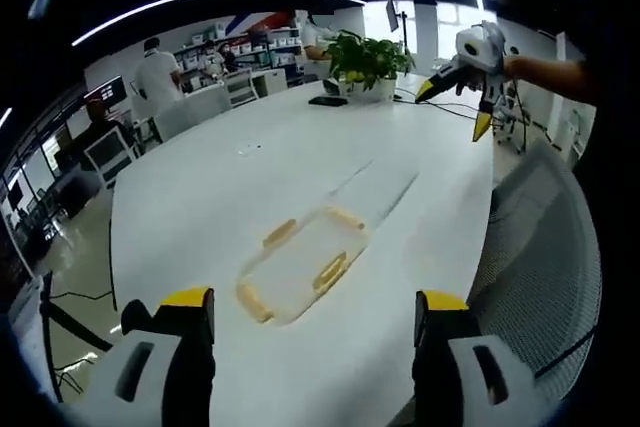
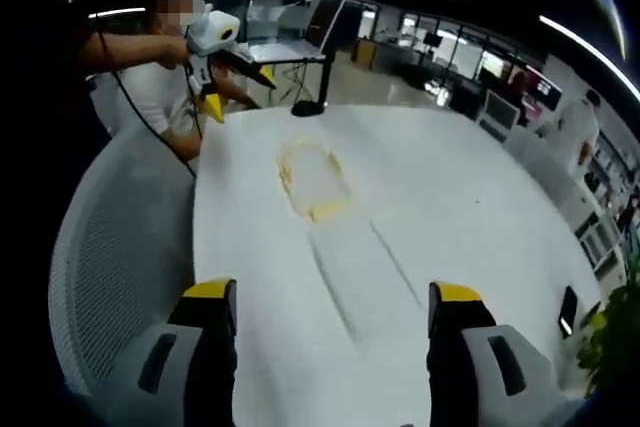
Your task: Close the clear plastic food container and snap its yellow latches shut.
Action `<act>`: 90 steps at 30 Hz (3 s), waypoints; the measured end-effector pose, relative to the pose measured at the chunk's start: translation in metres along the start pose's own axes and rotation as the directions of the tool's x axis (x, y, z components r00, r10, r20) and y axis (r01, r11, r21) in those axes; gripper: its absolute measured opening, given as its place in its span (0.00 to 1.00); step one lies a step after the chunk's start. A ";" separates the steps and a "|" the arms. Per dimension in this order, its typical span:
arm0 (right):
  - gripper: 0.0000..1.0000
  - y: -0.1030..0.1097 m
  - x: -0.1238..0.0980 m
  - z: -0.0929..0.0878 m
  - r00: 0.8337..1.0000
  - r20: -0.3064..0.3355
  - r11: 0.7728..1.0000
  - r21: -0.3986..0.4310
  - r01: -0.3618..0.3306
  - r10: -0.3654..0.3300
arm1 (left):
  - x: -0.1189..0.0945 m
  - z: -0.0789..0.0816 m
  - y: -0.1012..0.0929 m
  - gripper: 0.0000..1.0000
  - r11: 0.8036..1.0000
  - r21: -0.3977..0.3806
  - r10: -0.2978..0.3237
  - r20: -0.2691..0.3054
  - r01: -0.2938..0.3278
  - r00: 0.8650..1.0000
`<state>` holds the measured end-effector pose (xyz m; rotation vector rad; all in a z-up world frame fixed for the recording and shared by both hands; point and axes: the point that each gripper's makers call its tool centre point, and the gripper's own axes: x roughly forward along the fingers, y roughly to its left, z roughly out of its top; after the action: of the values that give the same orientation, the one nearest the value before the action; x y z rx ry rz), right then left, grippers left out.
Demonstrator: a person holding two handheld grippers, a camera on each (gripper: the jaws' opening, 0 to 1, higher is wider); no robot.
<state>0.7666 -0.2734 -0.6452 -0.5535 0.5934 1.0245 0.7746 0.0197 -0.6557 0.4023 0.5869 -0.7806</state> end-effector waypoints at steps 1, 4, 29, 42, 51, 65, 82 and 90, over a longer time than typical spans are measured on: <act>0.76 -0.001 0.002 0.001 1.000 -0.001 1.000 -0.004 -0.003 0.003 | 0.001 0.000 0.001 0.78 1.000 0.004 -0.004 -0.003 0.004 1.000; 0.75 -0.002 0.006 0.005 1.000 0.000 1.000 -0.013 -0.010 0.010 | 0.004 -0.002 0.002 0.77 1.000 0.017 -0.015 -0.014 0.016 1.000; 0.65 -0.011 0.055 0.034 0.996 -0.027 0.987 -0.135 -0.088 0.086 | 0.034 -0.011 0.015 0.67 0.987 0.126 -0.087 -0.087 0.098 0.992; 0.61 -0.004 0.083 0.045 0.991 -0.043 0.978 -0.158 -0.135 0.130 | 0.045 -0.018 0.019 0.61 0.975 0.171 -0.122 -0.129 0.144 0.984; 0.58 0.000 0.105 0.053 0.984 -0.065 0.968 -0.182 -0.173 0.164 | 0.057 -0.023 0.024 0.58 0.960 0.214 -0.146 -0.168 0.181 0.975; 0.51 0.001 0.137 0.056 0.974 -0.112 0.961 -0.179 -0.212 0.194 | 0.075 -0.025 0.045 0.53 0.943 0.247 -0.170 -0.217 0.223 0.961; 0.45 0.001 0.175 0.047 0.958 -0.223 0.959 -0.174 -0.222 0.181 | 0.095 -0.047 0.066 0.48 0.906 0.282 -0.219 -0.322 0.314 0.921; 0.44 -0.002 0.192 0.044 0.944 -0.277 0.947 -0.211 -0.243 0.181 | 0.101 -0.055 0.072 0.43 0.887 0.314 -0.223 -0.352 0.339 0.909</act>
<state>0.8522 -0.1265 -0.7448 -0.8601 0.7733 1.2520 0.8671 0.0415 -0.7524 0.8094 0.8051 -1.1302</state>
